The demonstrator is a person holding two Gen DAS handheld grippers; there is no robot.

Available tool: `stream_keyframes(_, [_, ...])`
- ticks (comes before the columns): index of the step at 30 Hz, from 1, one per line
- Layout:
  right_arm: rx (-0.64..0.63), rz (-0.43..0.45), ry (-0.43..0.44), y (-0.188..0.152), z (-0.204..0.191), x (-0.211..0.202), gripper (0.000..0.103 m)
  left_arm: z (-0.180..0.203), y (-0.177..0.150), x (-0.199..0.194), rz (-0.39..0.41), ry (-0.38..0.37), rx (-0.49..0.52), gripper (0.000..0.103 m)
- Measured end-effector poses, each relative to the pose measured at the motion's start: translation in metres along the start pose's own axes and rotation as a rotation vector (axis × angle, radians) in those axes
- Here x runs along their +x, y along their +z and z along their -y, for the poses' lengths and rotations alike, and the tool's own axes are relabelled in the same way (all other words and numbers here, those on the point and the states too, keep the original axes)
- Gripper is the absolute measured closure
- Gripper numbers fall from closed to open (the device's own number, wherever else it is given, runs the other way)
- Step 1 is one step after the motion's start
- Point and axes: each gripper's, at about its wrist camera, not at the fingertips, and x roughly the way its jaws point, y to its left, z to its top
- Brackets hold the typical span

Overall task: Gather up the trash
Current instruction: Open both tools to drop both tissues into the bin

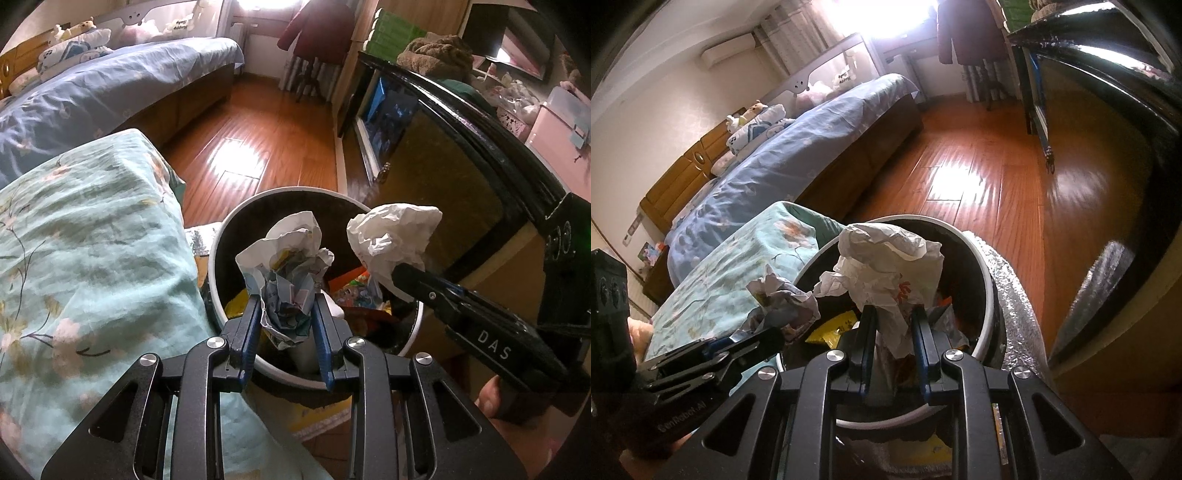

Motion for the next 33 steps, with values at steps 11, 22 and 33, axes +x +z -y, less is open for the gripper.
stream_keyframes(11, [0.016, -0.028, -0.004, 0.0, 0.008, 0.005, 0.08, 0.002, 0.004, 0.006, -0.018, -0.002, 0.008, 0.076])
stream_keyframes(22, [0.035, -0.021, 0.023, -0.001, 0.007, -0.002, 0.063, -0.001, 0.002, -0.007, 0.008, 0.006, -0.002, 0.053])
stream_keyframes(33, [0.038, 0.009, 0.053, -0.019, -0.011, -0.033, 0.047, -0.02, -0.026, -0.05, 0.063, 0.008, -0.053, 0.053])
